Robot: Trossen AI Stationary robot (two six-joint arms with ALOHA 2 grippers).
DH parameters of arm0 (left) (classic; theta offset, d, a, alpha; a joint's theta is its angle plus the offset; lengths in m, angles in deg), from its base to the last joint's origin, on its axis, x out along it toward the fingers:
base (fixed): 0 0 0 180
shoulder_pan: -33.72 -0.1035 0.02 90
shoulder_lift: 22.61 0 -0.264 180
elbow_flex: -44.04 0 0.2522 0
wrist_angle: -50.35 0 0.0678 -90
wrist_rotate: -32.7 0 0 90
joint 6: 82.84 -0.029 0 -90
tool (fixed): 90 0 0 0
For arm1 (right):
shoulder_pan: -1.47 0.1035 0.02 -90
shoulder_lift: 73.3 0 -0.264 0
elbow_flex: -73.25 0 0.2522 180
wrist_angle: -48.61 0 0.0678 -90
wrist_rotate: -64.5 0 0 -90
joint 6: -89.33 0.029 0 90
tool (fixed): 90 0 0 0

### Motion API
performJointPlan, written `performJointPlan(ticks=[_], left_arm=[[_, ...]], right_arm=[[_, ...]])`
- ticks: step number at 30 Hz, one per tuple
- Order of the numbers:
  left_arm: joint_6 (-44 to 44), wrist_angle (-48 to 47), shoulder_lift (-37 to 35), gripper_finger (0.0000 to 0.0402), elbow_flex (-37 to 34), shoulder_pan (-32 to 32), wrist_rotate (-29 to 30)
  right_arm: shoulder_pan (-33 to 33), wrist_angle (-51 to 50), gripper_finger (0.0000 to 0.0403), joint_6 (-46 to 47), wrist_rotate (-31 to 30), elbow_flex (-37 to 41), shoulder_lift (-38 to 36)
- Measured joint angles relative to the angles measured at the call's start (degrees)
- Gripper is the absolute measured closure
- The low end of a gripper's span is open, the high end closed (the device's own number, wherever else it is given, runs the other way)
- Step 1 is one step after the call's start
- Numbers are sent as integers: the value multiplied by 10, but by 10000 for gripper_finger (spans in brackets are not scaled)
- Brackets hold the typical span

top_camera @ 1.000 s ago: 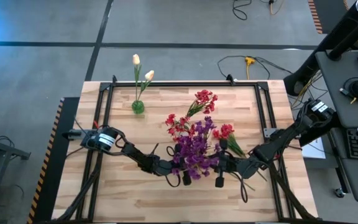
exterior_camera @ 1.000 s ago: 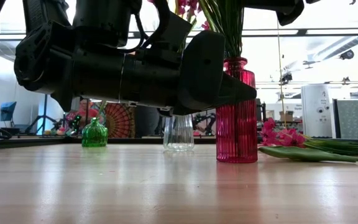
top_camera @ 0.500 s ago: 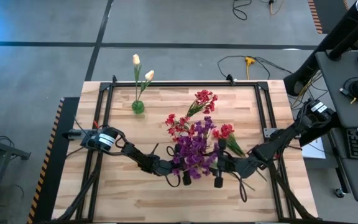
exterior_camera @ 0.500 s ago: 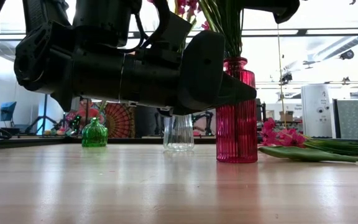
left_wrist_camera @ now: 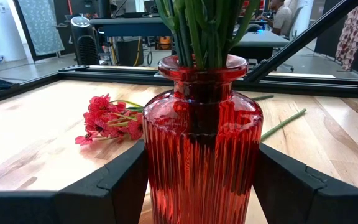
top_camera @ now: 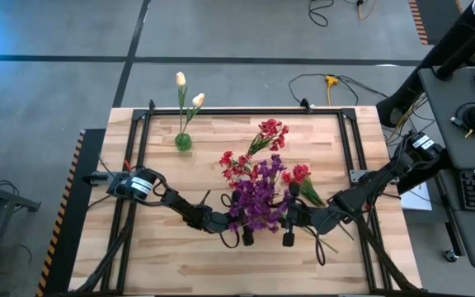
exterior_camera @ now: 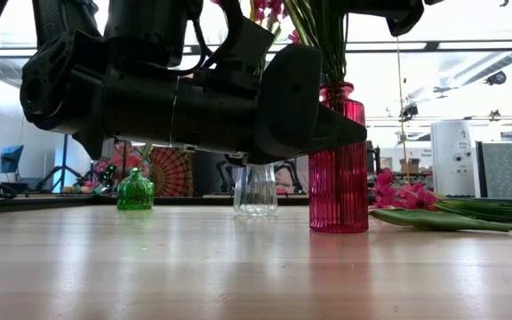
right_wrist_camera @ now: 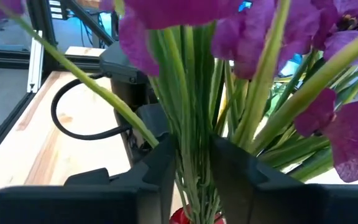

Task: Sort flowers into vase by color
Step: Put the violet flowers into the red vase

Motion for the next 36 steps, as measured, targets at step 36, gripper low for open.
performJointPlan(ticks=[36], left_arm=[[0,0,0,170,0,0,-1]], right_arm=[[-14,-57,390,65,28,-1,-1]])
